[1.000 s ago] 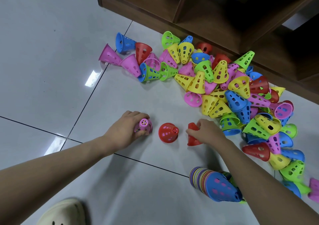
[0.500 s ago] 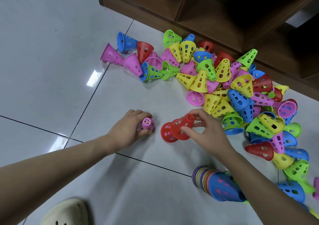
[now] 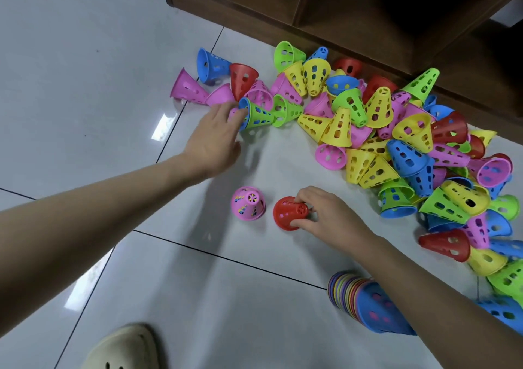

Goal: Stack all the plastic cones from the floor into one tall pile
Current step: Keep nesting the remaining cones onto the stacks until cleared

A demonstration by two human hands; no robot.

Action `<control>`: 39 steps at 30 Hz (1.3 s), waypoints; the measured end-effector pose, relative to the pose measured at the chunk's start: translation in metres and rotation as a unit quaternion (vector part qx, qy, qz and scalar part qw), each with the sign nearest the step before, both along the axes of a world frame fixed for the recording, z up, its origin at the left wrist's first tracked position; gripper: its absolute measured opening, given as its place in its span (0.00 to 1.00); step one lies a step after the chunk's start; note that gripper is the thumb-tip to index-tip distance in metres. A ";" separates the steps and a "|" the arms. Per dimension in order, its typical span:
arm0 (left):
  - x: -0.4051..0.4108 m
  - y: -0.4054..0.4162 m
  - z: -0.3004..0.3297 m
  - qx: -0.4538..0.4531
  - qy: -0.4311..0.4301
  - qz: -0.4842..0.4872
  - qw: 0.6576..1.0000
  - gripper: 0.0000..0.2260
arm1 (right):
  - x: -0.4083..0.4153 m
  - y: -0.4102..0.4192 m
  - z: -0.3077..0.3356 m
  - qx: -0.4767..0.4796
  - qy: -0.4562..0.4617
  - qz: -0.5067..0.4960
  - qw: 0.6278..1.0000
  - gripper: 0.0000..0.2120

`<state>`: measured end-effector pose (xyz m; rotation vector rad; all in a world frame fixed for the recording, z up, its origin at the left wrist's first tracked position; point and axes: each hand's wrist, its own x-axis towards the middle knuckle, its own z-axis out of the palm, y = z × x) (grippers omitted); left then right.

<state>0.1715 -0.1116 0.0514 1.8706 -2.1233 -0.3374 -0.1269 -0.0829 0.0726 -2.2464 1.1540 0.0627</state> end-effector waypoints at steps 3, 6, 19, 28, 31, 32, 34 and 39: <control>-0.008 -0.027 -0.007 0.057 -0.101 -0.017 0.993 0.40 | 0.002 0.003 0.000 -0.034 0.013 0.010 0.999 0.16; -0.015 -0.042 -0.012 0.048 -0.165 -0.026 0.985 0.38 | 0.001 0.005 -0.001 -0.033 0.007 0.000 0.999 0.15; -0.031 -0.015 0.004 0.108 -0.124 0.054 0.985 0.25 | 0.009 -0.037 0.012 0.007 -0.049 -0.208 0.977 0.21; -0.055 0.057 0.018 0.158 0.295 0.175 0.926 0.18 | 0.003 -0.117 -0.007 -0.124 0.022 -0.358 0.925 0.27; -0.052 0.060 0.016 0.145 0.346 0.196 0.906 0.19 | 0.015 -0.124 -0.012 -0.140 0.054 -0.354 0.923 0.26; -0.051 0.058 0.017 0.144 0.363 0.206 0.897 0.20 | 0.019 -0.126 -0.014 -0.146 0.063 -0.357 0.921 0.27; -0.049 0.055 0.019 0.147 0.386 0.224 0.883 0.21 | 0.025 -0.129 -0.013 -0.145 0.082 -0.365 0.916 0.27; -0.042 0.049 0.027 0.144 0.427 0.249 0.857 0.19 | 0.025 -0.128 -0.002 -0.132 0.108 -0.369 0.914 0.27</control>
